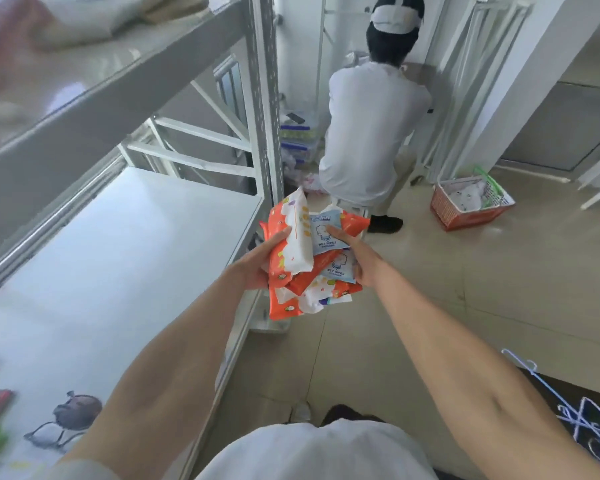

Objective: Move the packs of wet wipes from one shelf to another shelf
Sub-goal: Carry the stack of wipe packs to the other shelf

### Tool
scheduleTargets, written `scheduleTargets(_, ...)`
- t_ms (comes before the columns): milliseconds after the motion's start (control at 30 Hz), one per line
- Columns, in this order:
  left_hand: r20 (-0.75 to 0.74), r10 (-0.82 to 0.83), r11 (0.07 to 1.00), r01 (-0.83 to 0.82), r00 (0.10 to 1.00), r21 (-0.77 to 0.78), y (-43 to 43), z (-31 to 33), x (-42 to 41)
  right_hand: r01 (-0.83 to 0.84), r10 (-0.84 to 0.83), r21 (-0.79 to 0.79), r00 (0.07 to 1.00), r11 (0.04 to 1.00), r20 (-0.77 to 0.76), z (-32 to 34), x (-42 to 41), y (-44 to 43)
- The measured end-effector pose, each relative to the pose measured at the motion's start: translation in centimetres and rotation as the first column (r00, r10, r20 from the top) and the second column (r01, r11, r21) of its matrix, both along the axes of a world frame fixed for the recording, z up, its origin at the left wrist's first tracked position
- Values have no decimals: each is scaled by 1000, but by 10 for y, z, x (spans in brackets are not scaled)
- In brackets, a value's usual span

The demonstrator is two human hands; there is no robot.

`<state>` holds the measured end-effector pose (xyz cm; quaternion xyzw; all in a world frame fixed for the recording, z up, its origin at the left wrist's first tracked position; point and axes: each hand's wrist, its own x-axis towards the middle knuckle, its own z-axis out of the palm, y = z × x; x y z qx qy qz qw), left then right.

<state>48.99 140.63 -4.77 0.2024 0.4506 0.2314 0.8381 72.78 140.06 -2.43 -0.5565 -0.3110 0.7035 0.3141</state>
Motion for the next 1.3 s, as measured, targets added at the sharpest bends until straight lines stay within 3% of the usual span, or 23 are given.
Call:
scheduleTargets(200,3,242,970,-242,970,11,13,-5,-70,-260,260,16,966,965,15,2,-81,77)
scheduleTargets(300,-97,423,906,-421,901,42,7,-10,-116,-438,437,21,899,899,13,-2,-136,110)
scheduleTargets(500,-209,727,680,-728,654,86,-37,-15,-188,-807,807,28,591,590,7,-9,-257,141)
scheduleTargets(667,-233,858,493,-861,458,123,-78,-23,-220,-929,930,26,367,368,-31,-13,-331,135)
scheduleTargets(800,-237,921,353,-919,308,176,-108,-20,-227,-969,970,44,240,242,-44,-10,-372,119)
scheduleTargets(867,-229,947,274,-939,225,209,-117,-22,-227,-977,979,51,205,205,-7,-16,-387,109)
scheduleTargets(1033,-307,942,203,-958,135,202,-130,-45,-231,-983,983,-5,181,181,19,-41,-404,98)
scheduleTargets(1200,-411,906,203,-955,99,216,-133,-47,-242,-985,986,-42,167,167,0,-42,-410,103)
scheduleTargets(1300,-403,906,236,-943,127,234,-129,-39,-239,-983,983,-40,182,181,-8,-43,-405,104)
